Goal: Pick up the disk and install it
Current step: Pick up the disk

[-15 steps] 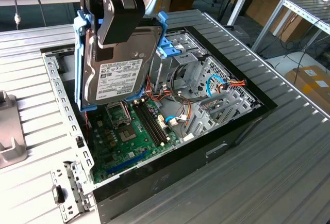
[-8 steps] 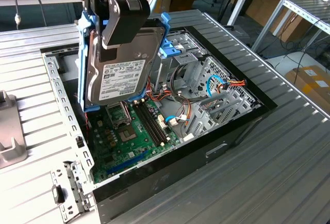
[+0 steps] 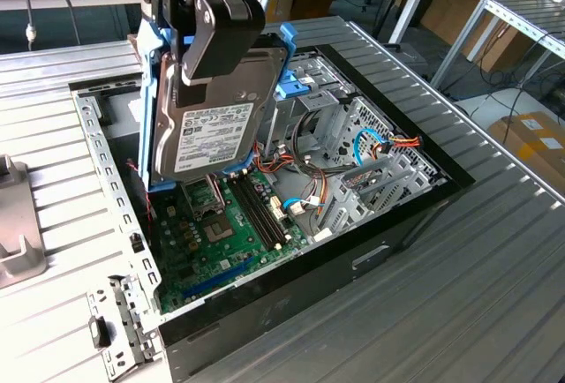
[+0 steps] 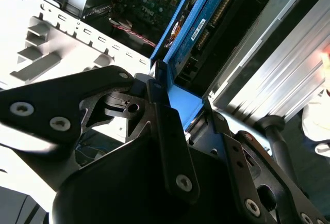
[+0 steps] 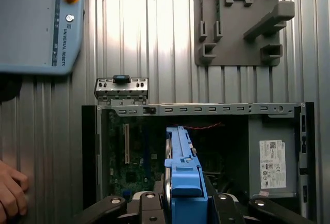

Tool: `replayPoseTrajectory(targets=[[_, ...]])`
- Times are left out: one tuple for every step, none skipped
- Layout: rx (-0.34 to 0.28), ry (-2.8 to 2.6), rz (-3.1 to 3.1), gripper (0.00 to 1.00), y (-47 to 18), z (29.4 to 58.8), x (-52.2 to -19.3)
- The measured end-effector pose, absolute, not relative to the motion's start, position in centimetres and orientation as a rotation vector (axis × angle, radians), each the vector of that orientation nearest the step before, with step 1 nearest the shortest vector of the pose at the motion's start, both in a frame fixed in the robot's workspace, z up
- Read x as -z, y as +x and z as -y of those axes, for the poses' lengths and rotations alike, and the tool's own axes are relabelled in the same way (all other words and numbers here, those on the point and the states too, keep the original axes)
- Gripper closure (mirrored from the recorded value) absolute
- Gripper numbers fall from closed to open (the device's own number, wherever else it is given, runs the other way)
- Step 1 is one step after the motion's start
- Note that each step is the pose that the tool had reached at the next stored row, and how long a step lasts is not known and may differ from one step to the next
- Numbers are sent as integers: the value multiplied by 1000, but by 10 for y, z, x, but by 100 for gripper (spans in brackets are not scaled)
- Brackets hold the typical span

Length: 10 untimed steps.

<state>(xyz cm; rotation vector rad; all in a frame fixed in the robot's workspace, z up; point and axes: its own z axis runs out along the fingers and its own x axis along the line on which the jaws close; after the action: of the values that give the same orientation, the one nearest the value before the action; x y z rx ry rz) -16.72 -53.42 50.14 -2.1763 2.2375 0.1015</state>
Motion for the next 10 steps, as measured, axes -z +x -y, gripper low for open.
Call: replayPoseTrajectory(targets=[[-101, -2177, -2237, 63, -167, 534, -501], [-101, -2177, -2237, 63, -166, 534, -501], [-100, -2178, -2237, 63, -165, 535, -501], [-100, -2178, -2237, 63, -165, 535, -501], [-99, -2178, -2237, 63, -164, 535, -501], [-99, -2179, -2237, 63, -164, 535, -500], [-99, -2179, -2237, 63, -163, 535, -500], [-98, -2179, -2237, 63, -163, 535, -500], [-98, -2180, -2237, 63, -162, 535, -500], [-98, -2180, -2238, 63, -161, 535, -500]])
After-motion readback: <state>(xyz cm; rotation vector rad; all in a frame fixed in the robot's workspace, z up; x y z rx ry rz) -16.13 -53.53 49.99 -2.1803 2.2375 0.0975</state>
